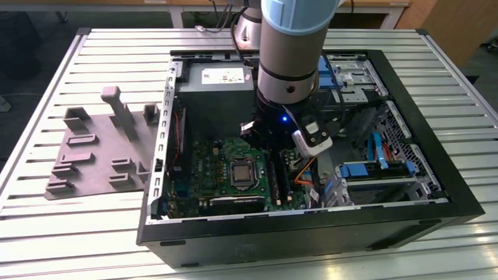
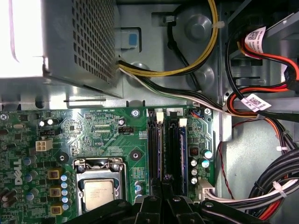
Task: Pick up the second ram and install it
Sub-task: 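Insert the second ram into the second slot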
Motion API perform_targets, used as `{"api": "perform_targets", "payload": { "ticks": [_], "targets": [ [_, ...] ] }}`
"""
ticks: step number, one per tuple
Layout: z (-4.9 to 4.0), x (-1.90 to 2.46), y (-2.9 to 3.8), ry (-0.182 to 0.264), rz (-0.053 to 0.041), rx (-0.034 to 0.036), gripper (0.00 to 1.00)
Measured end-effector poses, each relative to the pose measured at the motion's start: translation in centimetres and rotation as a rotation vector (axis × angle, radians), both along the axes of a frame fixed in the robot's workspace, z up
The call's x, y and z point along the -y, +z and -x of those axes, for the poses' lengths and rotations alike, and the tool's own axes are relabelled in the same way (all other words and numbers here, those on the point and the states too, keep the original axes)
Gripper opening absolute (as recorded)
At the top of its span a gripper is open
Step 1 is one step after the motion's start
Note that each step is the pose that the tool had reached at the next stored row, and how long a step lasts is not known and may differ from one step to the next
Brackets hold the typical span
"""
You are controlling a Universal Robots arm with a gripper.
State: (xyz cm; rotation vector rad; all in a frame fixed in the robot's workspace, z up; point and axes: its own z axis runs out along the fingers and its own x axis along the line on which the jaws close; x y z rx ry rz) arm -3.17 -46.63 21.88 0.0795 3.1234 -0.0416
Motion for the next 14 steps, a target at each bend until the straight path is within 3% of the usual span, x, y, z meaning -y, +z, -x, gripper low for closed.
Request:
{"api": "perform_targets", "payload": {
  "ticks": [14],
  "targets": [
    [0.00,0.01,-0.53,0.000,-0.0006,-0.0001,0.12]
  ]
}}
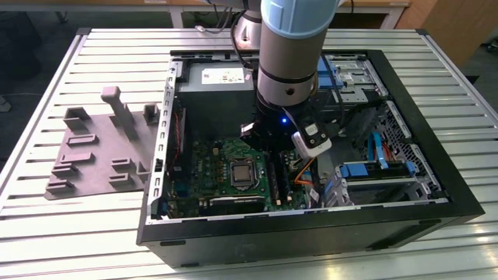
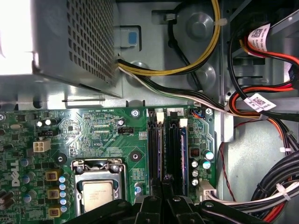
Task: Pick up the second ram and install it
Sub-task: 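Insert the second ram into the second slot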
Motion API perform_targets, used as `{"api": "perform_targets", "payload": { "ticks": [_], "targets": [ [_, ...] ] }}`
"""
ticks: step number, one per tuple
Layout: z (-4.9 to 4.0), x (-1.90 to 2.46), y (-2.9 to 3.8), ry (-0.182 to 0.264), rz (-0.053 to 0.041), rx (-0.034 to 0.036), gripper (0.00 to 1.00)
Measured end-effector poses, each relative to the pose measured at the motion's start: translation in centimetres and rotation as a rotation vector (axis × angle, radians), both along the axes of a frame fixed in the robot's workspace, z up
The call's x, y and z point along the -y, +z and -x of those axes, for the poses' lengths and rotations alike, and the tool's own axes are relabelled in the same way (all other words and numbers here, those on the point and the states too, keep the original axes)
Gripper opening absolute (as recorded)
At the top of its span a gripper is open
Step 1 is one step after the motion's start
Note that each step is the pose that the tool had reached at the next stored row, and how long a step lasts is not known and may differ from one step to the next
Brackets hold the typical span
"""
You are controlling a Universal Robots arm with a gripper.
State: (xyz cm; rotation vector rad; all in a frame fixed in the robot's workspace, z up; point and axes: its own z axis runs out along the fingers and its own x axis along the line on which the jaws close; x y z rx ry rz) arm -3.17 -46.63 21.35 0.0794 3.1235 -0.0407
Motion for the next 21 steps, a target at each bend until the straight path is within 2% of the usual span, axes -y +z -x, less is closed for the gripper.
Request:
{"api": "perform_targets", "payload": {
  "ticks": [13,14,15,16,19,21],
  "targets": [
    [0.00,-0.01,-0.06,0.000,-0.0013,0.0002,0.13],
    [0.00,-0.01,-0.07,0.000,-0.0014,0.0003,0.18],
    [-0.01,-0.03,-0.11,0.000,-0.0024,0.0006,0.18],
    [0.00,-0.02,-0.10,0.000,-0.0021,0.0005,0.25],
    [0.00,-0.01,-0.01,0.000,-0.0010,0.0002,0.25],
    [0.00,-0.01,0.39,0.000,-0.0012,0.0002,0.25]
  ]
}}
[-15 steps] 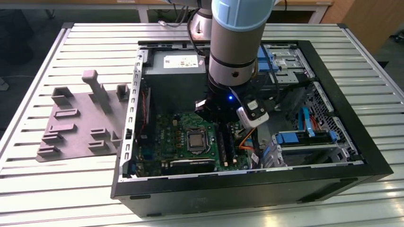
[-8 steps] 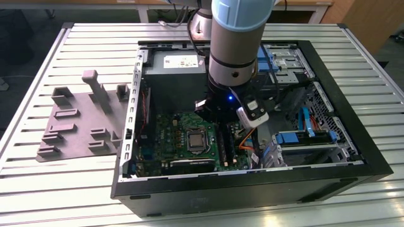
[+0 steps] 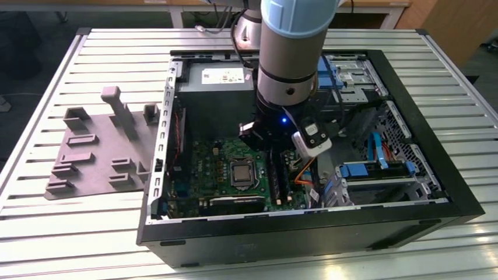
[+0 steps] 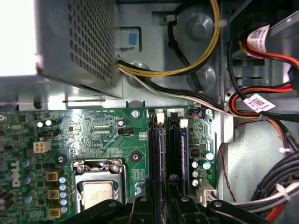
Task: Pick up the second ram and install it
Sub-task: 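Insert the second ram into the second slot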
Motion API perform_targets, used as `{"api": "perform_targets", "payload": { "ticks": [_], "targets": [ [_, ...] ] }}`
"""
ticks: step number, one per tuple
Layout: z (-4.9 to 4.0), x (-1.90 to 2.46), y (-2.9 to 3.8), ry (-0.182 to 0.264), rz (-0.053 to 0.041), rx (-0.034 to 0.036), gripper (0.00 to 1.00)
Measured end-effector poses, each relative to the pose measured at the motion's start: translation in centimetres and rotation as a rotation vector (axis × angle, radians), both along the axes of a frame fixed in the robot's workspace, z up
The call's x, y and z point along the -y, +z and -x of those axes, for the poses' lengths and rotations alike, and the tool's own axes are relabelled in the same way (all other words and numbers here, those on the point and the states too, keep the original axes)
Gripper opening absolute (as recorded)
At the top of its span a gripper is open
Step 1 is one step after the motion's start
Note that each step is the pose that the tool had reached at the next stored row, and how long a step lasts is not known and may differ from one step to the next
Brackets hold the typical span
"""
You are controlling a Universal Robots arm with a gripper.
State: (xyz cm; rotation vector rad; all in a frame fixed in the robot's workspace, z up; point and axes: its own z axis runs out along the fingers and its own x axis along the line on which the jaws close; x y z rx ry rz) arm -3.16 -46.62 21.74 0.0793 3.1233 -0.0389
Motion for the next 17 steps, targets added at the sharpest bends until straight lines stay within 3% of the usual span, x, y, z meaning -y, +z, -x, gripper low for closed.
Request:
{"api": "perform_targets", "payload": {
  "ticks": [4,8,16,17],
  "targets": [
    [0.00,0.00,1.29,0.000,0.0005,-0.0002,0.25],
    [0.00,0.00,2.19,0.000,0.0006,0.0002,0.25],
    [0.00,0.00,2.20,0.000,0.0010,0.0004,0.24],
    [0.00,0.00,2.20,0.000,0.0011,0.0004,0.17]
  ]
}}
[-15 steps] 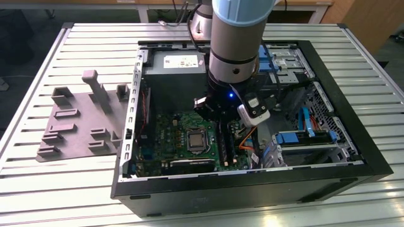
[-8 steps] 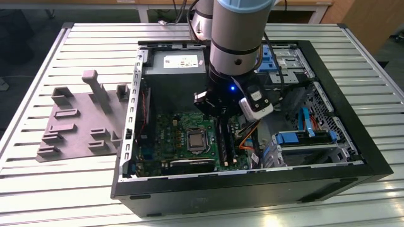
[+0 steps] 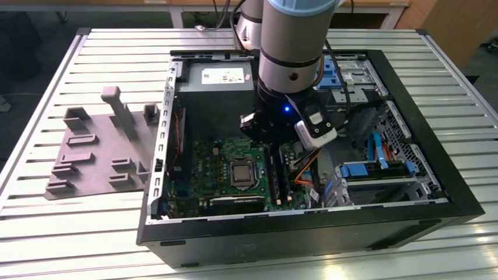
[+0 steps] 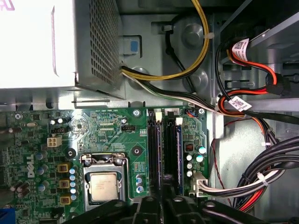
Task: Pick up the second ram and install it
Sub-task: 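Insert the second ram into the second slot, then press down the second ram until it locks into place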
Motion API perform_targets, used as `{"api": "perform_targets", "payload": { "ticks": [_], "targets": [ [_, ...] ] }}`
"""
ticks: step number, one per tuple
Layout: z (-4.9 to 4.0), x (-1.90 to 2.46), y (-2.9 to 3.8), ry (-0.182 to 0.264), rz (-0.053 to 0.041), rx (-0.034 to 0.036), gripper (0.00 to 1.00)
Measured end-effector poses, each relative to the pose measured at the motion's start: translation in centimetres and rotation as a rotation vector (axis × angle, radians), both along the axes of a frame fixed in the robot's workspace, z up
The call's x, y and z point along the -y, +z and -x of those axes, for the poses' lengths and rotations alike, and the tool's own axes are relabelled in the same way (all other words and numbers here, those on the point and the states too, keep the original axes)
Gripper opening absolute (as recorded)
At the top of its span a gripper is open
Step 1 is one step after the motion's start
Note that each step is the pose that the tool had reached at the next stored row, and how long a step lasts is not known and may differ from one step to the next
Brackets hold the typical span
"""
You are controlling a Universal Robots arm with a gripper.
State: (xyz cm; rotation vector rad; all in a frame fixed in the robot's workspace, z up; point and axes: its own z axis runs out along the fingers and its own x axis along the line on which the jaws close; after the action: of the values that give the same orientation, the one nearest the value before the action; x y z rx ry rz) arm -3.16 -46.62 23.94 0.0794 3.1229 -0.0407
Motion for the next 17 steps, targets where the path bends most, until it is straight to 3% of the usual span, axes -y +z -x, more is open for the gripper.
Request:
{"api": "perform_targets", "payload": {
  "ticks": [1,2,17],
  "targets": [
    [0.00,0.00,0.00,0.000,0.0001,0.0000,0.17],
    [0.00,0.00,0.00,0.000,0.0001,0.0001,0.11],
    [0.01,0.00,0.00,0.000,0.0001,0.0030,0.11]
  ]
}}
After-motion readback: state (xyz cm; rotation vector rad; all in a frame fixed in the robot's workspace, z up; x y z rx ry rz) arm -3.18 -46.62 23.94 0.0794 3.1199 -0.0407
